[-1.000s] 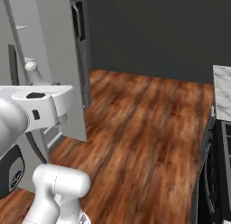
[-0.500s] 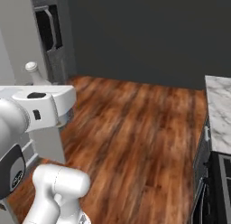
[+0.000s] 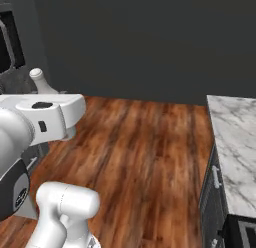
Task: There is a bowl on the dining counter. Grab a lemon wedge from the fridge and place it in the bowl. Then get the liquor bottle and glass cup from the cabinet and place them next to the bowl.
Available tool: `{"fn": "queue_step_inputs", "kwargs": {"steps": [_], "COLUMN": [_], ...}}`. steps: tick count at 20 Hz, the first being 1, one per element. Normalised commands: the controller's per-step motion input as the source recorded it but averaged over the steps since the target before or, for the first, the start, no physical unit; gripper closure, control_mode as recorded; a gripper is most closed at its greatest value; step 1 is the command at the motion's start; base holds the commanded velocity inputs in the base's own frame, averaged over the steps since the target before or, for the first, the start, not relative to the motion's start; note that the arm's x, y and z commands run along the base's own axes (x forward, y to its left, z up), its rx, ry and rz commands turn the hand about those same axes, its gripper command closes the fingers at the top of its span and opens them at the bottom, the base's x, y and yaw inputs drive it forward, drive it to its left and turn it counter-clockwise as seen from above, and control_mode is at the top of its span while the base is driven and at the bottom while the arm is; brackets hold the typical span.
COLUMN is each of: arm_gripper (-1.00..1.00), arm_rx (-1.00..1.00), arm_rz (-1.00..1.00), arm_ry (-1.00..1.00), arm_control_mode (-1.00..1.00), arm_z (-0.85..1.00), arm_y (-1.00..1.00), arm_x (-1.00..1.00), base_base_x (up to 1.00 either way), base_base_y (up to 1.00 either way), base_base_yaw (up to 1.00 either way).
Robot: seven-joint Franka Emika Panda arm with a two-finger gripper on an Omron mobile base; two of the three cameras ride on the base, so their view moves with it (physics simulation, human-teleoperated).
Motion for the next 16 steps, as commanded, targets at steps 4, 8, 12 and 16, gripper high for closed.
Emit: {"fn": "queue_step_inputs", "kwargs": {"steps": [4,8,12,16], "arm_gripper": [1.00,1.00,1.00,1.00], "arm_rx": [0.00,0.00,0.00,0.00], "arm_rz": [0.00,0.00,0.00,0.00], "arm_ry": [0.00,0.00,0.00,0.00], "arm_control_mode": [1.00,1.00,1.00,1.00], "arm_z": [0.00,0.00,0.00,0.00], "arm_y": [0.00,0.00,0.00,0.00], "arm_x": [0.00,0.00,0.00,0.00], "base_base_x": [1.00,1.00,1.00,1.00], "base_base_y": [0.00,0.00,0.01,0.09], "base_base_yaw": [-0.32,-0.33,-0.35,-0.37]}}
